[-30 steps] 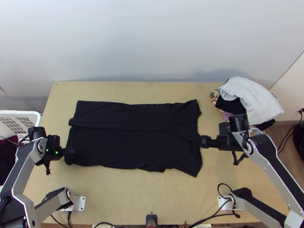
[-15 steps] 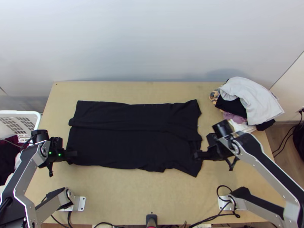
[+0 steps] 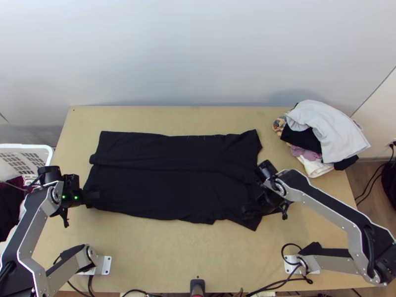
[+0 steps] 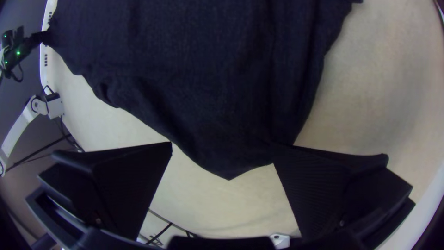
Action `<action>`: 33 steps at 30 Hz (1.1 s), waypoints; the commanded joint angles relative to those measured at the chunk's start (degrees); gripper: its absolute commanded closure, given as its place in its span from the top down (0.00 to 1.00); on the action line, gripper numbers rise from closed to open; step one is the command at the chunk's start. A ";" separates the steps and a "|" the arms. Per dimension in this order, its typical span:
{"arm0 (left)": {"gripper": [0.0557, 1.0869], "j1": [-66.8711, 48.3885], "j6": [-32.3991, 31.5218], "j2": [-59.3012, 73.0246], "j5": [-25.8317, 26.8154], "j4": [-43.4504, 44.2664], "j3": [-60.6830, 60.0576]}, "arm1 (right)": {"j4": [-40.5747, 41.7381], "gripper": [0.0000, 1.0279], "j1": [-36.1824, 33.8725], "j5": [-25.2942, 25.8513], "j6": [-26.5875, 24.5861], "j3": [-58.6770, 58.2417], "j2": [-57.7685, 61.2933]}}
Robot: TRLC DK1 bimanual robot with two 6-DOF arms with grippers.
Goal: Fold the t-shirt
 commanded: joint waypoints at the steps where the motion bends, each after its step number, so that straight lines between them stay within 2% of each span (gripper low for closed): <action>1: 0.04 0.17 -0.28 0.40 0.08 -0.32 1.06 | 1.72 0.85 3.05 2.70 -0.26 -1.52 2.13; 3: 0.04 0.00 -0.81 0.84 0.08 -0.32 1.14 | 2.43 0.78 4.63 4.19 -0.26 -2.23 2.04; 4: 0.04 -0.18 -1.07 1.10 0.17 -0.32 1.23 | 3.13 0.71 5.25 4.90 -0.18 -2.58 2.04; 7: 0.04 -0.18 -1.25 1.63 0.17 -0.32 1.50 | 6.12 0.40 6.12 6.92 -0.26 -3.55 2.04; 11: 0.04 -0.09 -1.25 1.71 0.08 -0.32 1.50 | 8.49 0.03 5.60 7.01 -0.62 -3.81 1.60; 17: 0.04 0.35 -2.39 1.45 0.17 -2.25 5.36 | 8.49 0.03 0.41 6.83 -1.05 -0.65 -2.53; 23: 0.04 -0.26 -6.08 1.98 3.16 -6.21 13.71 | 4.62 0.03 -4.95 2.61 -1.32 9.55 -4.20; 33: 0.04 -4.13 -14.52 12.00 3.95 -6.12 26.11 | 4.27 0.03 -11.45 1.38 -0.97 22.03 5.12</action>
